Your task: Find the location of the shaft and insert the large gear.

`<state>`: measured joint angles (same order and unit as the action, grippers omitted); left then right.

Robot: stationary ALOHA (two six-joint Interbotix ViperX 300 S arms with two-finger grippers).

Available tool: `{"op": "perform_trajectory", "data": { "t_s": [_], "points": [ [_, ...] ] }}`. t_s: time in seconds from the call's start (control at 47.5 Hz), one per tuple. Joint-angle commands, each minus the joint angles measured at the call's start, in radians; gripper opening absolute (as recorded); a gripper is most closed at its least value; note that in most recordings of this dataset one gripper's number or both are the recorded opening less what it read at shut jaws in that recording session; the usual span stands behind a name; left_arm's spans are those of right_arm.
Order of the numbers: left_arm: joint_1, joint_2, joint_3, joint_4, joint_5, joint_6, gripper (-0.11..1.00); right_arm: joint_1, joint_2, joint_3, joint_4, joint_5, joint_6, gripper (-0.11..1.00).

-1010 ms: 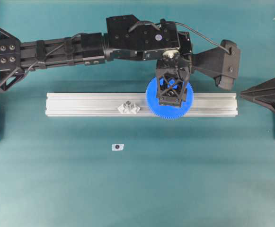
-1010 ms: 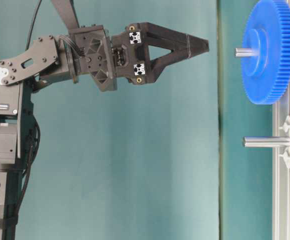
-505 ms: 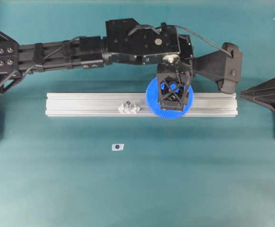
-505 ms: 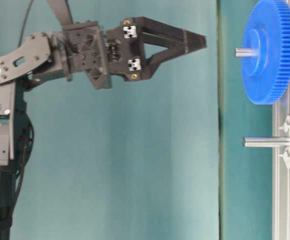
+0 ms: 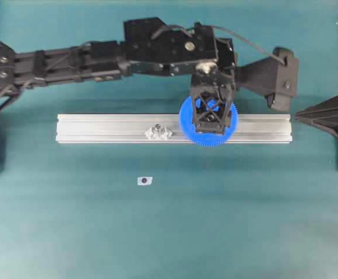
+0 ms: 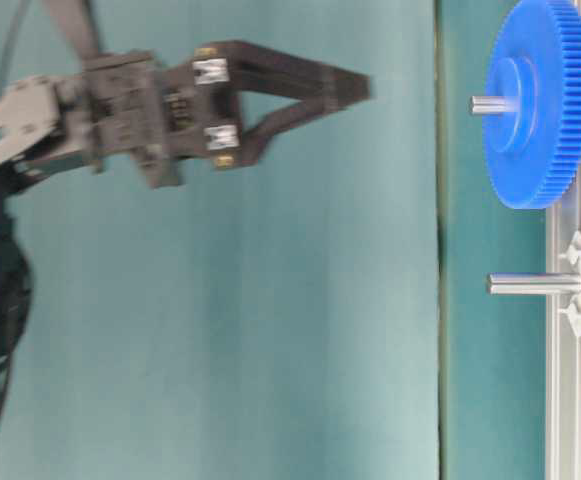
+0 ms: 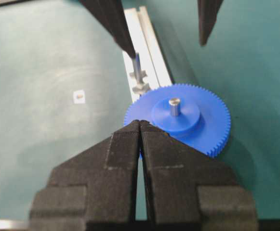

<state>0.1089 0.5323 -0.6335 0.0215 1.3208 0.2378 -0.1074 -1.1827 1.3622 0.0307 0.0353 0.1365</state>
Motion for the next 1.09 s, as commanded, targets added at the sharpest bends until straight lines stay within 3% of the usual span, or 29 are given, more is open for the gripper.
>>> {"op": "perform_trajectory", "data": {
  "t_s": [0.0, 1.073],
  "points": [
    [-0.003, -0.060, -0.028, 0.002, -0.002, -0.006, 0.86, -0.003, 0.008, -0.017, 0.000, -0.005, 0.009, 0.02],
    [-0.005, -0.075, -0.028, 0.002, -0.011, -0.038, 0.86, -0.002, 0.008, -0.014, 0.000, -0.005, 0.009, 0.02]
  ]
}}
